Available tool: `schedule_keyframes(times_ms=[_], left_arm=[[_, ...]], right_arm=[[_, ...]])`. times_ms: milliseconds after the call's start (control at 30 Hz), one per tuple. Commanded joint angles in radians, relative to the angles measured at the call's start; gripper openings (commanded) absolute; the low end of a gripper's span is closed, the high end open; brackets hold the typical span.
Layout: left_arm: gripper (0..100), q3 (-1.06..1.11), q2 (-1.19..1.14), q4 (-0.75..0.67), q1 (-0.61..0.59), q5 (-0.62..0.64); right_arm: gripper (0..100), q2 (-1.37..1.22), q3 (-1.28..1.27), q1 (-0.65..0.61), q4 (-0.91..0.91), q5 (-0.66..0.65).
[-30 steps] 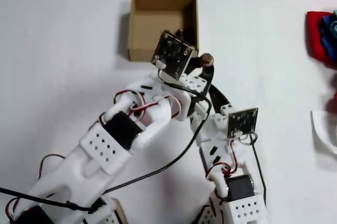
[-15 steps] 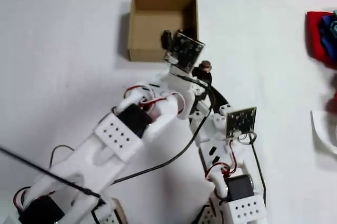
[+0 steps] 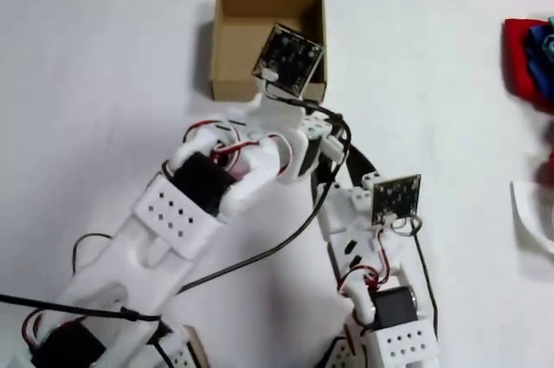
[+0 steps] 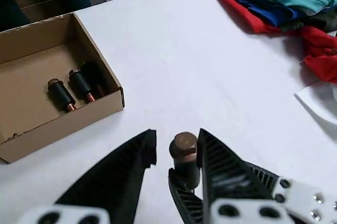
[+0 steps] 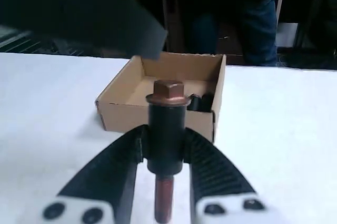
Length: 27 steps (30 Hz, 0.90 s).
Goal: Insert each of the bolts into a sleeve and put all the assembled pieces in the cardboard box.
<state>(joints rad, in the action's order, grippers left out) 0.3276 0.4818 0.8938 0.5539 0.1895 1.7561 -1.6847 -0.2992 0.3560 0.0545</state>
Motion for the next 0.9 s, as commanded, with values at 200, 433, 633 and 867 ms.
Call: schedule_keyframes(times_ms=[200, 433, 633, 867], left_arm=[[15, -0.090, 0.031, 0.032, -0.044, -0.011], [15, 0.033, 0.048, 0.038, -0.316, -0.235], [15, 0.302, 0.040, 0.031, -0.554, -0.233], [4, 0.579, 0.038, -0.219, -0.661, -0.236]], right_arm=[[2.1, 0.016, -0.009, 0.012, 0.012, 0.003], [2.0, 0.022, -0.006, 0.104, 0.137, 0.057], [1.9, -0.019, 0.229, 0.128, 0.160, 0.152], [1.9, -0.737, 0.773, 0.127, 0.015, 0.117]])
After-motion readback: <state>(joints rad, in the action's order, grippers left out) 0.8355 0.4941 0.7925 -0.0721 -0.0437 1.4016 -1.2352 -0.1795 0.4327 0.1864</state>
